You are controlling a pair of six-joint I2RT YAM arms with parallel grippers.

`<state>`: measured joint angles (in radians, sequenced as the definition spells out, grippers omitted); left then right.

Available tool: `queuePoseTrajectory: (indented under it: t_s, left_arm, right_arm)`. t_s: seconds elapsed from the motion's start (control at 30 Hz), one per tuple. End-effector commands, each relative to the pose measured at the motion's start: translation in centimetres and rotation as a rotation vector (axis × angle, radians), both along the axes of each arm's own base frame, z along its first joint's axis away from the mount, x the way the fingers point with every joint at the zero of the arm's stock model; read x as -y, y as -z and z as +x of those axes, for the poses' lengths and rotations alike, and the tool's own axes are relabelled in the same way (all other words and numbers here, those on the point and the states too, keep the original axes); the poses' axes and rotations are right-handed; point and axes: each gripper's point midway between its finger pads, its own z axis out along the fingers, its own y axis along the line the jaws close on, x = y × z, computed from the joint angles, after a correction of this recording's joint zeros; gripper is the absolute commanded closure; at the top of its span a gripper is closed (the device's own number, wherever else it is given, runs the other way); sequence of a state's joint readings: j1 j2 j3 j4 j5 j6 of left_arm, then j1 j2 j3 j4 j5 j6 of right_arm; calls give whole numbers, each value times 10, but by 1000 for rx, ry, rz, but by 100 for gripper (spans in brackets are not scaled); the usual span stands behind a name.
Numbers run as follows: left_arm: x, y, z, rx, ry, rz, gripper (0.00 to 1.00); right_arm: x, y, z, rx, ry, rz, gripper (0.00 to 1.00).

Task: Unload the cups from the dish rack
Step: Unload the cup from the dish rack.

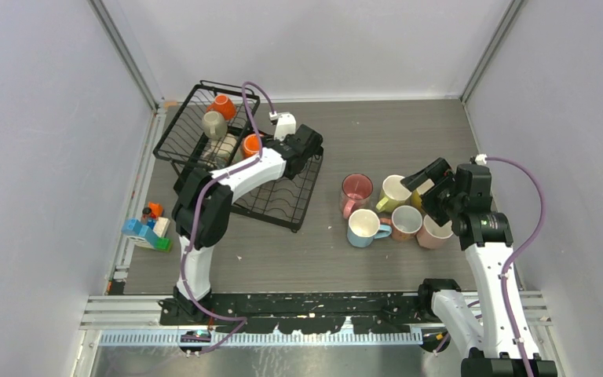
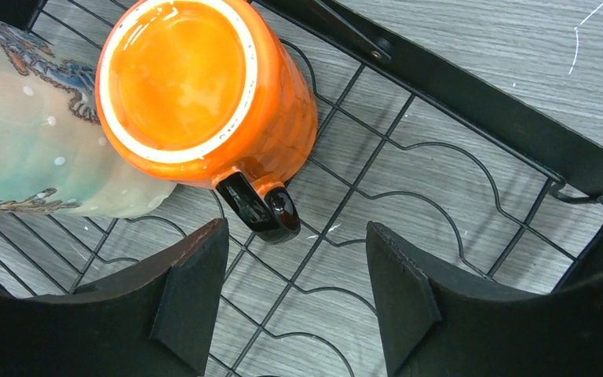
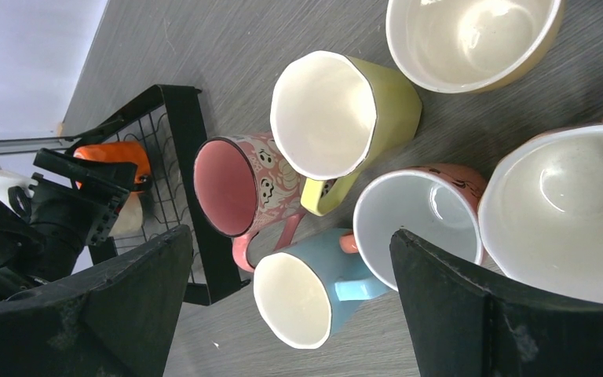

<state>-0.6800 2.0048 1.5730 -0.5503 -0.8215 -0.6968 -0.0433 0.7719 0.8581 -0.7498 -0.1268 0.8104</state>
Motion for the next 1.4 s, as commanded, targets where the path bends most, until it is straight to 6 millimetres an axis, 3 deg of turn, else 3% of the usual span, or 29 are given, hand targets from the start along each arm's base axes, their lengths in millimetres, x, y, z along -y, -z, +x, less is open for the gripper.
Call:
queuePoseTrajectory:
  t_s: [0.0,0.53,0.83,1.37]
  left_arm:
    - [-7,-5,8,55,-37,24,35]
    - [-20,-1,4,91,-51,120,46]
    - [-18,1,9,137,-57,129,58]
    - [-11,7,9,168,-41,116,67]
  right_arm:
    - [-2,-10,6,62,-19,3,0]
    - [-8,2,10,59,-49,19,0]
    - [-10,5,10,61,-77,13,0]
    - [-13,13,8,58,-104,7,0]
